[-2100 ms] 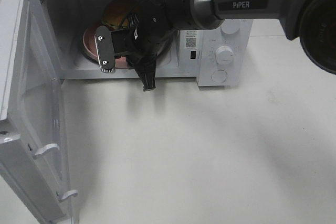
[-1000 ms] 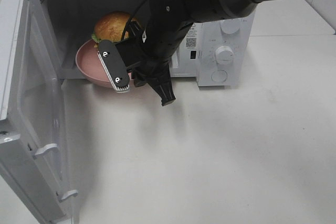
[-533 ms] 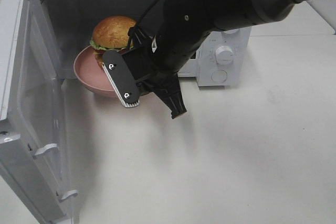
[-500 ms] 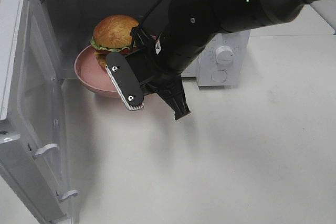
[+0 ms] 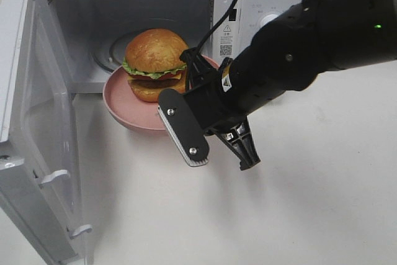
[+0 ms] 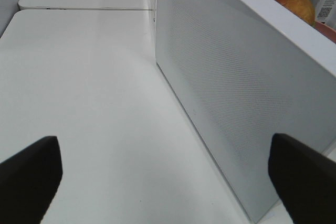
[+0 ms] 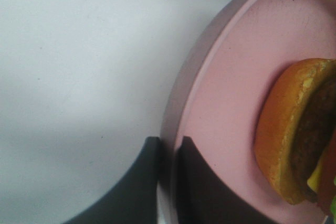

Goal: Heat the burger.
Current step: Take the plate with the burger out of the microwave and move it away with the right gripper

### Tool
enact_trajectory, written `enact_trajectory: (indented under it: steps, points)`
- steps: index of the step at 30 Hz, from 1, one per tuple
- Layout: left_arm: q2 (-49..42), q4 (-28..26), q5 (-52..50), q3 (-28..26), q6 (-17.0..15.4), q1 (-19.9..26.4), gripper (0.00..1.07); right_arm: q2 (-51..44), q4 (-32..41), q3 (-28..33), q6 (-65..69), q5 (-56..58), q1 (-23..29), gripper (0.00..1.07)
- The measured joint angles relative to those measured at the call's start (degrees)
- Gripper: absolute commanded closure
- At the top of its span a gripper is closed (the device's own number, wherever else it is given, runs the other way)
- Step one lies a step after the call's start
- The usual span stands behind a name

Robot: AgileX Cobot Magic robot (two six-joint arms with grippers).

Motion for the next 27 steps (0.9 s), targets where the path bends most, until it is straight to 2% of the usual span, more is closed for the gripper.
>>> enact_trajectory:
  steps: [12, 27]
  points:
    - [0.0, 0.0, 0.0, 0.0, 0.0, 0.0, 0.06, -12.5, -0.6, 13.2, 0.0, -1.9, 0.0, 1.07]
    - [0.0, 0.0, 0.0, 0.0, 0.0, 0.0, 0.06, -29.6, -1.7, 25.2, 2.5, 1.7, 0.0, 1.07]
